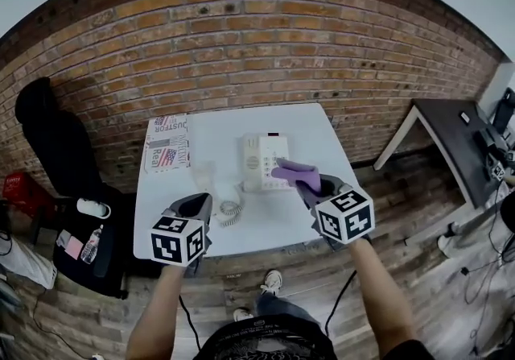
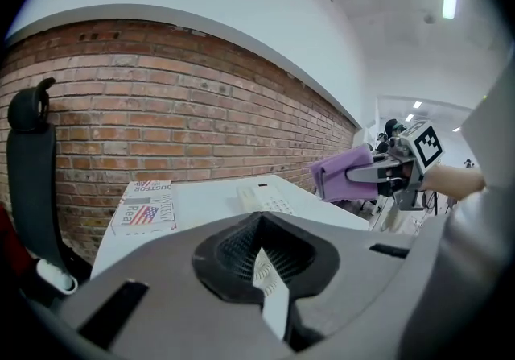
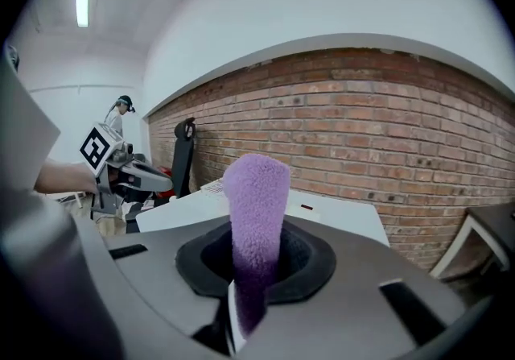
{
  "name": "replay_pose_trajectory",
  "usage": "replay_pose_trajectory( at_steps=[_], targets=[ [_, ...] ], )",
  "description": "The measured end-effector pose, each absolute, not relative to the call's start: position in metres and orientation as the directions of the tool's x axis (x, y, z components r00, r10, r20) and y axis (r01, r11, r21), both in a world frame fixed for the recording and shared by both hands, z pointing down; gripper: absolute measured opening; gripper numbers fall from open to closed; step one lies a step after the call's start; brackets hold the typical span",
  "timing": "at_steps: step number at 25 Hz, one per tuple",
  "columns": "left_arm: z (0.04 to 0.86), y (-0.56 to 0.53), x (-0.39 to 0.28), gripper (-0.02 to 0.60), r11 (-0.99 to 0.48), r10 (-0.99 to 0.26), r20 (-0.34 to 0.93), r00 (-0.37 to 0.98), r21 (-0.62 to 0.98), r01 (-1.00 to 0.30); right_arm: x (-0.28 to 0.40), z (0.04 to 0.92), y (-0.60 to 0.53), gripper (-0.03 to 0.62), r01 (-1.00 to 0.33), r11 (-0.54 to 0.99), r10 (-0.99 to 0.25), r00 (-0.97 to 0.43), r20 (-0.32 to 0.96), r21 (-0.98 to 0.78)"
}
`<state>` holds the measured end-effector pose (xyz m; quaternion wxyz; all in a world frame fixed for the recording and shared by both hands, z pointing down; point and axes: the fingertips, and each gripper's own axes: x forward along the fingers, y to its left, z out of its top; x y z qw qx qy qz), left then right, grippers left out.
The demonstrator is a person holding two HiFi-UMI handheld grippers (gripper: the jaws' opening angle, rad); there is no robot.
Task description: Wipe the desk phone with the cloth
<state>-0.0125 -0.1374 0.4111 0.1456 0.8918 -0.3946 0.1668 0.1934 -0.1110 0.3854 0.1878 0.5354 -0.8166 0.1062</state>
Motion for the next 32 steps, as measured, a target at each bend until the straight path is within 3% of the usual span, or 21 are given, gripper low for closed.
replay_pose_trajectory(
  at_steps=[10,32],
  targets=[
    [0.389,-0.127,-0.01,0.006,-0.628,-0.7,0.361,0.616,0.1,-0.772,0.217,0.355,-0.07,0.046,-0.967,0.253,-0.924,-0.248,0.29,-0.02],
    [0.387,-0.124,-0.009,0.006,-0.625,-0.703,0.361,0.612,0.095,-0.774,0.208,0.352,-0.072,0.046,-0.956,0.288,-0.917,-0.291,0.271,-0.053]
  ],
)
